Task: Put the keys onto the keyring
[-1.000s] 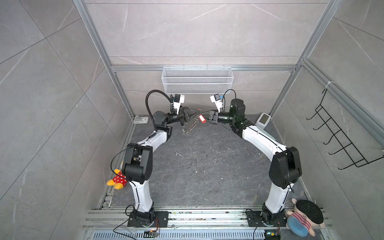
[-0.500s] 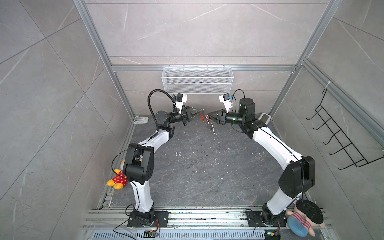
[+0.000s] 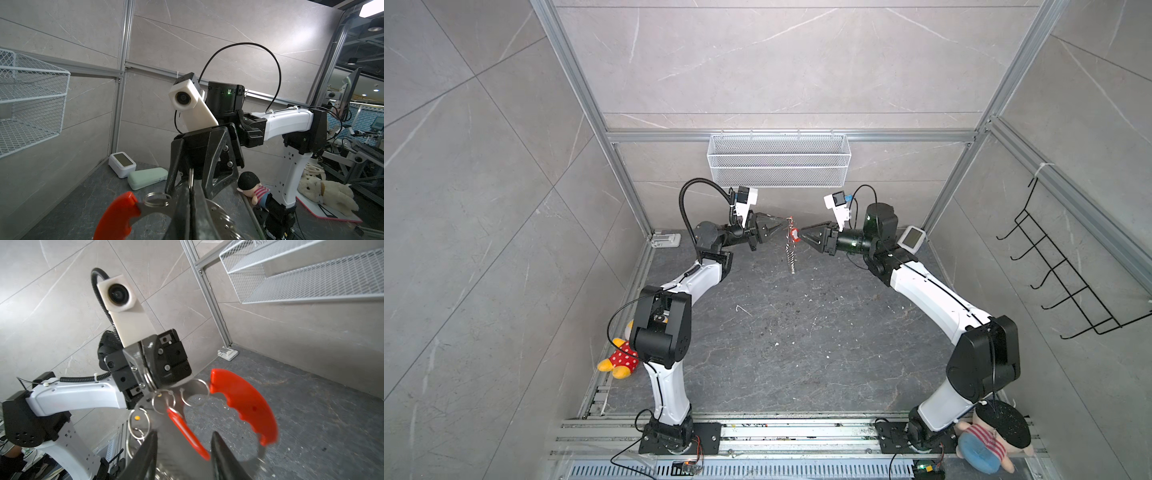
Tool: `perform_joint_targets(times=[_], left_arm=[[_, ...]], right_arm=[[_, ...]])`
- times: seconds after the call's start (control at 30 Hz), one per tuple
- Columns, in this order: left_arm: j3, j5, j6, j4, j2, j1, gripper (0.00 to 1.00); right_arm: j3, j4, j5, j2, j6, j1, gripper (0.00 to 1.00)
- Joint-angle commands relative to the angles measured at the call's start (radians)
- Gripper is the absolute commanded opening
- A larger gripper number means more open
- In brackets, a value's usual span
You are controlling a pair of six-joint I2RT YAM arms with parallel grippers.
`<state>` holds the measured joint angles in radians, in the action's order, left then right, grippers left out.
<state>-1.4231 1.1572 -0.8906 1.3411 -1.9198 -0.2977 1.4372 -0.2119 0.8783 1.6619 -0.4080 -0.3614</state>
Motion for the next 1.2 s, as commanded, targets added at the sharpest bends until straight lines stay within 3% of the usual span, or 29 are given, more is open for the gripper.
perform_joint_targets(times=[0.0, 0.2, 0.5, 0.87, 1.0, 1.17], left_arm=[[-0.042, -0.014, -0.024, 0.072, 0.007, -0.004, 0.00], [-0.050, -0.015, -0.037, 0.072, 0.002, -0.010, 0.00], [-0.062, -0.010, -0.051, 0.072, 0.005, -0.009, 0.00], [-0.052, -0.005, -0.056, 0.072, 0.002, -0.011, 0.00], [-0.059, -0.004, -0.062, 0.072, -0.003, -0.011, 0.00], [-0.054, 0.003, -0.062, 0.072, -0.004, -0.011, 0.00]], right_arm=[[0.048, -0.096, 0.038, 0.001, -0.046, -0.005, 0.44], [0.114, -0.068, 0.053, 0.057, -0.040, -0.026, 0.46], [0.084, -0.089, 0.068, 0.076, -0.043, -0.028, 0.51], [0.077, -0.095, 0.033, 0.047, -0.010, -0.031, 0.31], [0.089, -0.095, 0.041, 0.053, -0.014, -0.030, 0.18], [0.098, -0.065, 0.030, 0.046, 0.013, -0.032, 0.19]])
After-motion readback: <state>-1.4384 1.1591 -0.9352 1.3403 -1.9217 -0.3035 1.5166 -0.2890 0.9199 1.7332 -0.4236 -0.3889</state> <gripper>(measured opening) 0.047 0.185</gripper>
